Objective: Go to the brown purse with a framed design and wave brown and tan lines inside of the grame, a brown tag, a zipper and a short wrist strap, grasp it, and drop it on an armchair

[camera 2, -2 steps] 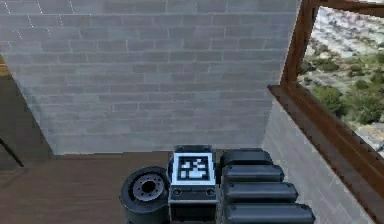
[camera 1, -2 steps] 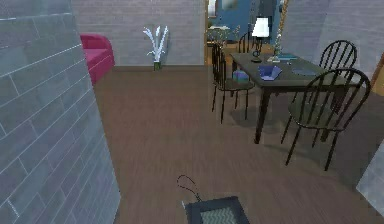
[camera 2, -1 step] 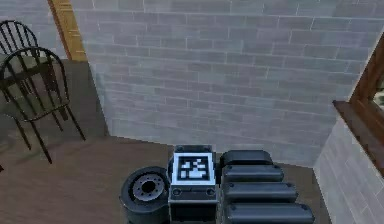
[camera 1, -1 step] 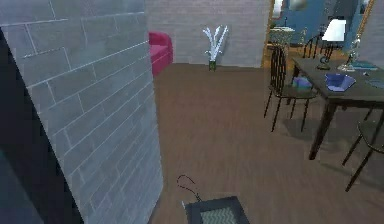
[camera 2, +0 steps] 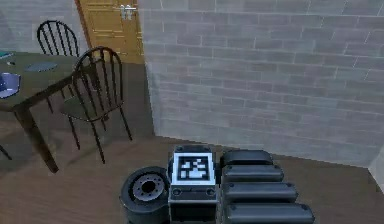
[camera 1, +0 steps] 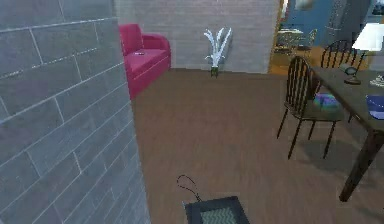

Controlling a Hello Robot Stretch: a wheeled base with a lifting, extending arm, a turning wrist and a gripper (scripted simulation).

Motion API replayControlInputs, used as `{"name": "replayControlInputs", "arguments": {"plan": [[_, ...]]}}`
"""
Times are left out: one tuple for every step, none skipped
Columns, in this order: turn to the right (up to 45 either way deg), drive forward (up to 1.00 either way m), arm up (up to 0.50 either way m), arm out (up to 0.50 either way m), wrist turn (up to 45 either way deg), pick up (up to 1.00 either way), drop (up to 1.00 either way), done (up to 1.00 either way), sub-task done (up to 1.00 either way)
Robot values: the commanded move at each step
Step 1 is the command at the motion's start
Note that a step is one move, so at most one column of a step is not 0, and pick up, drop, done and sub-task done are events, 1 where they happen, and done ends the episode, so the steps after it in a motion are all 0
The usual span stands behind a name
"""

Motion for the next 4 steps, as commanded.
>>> {"name": "replayControlInputs", "arguments": {"plan": [[45.0, 0.00, 0.00, 0.00, 0.0, 0.00, 0.00, 0.00, 0.00], [21.0, 0.00, 0.00, 0.00, 0.0, 0.00, 0.00, 0.00, 0.00], [0.0, 0.30, 0.00, 0.00, 0.0, 0.00, 0.00, 0.00, 0.00], [-45.0, 0.00, 0.00, 0.00, 0.0, 0.00, 0.00, 0.00, 0.00]]}}
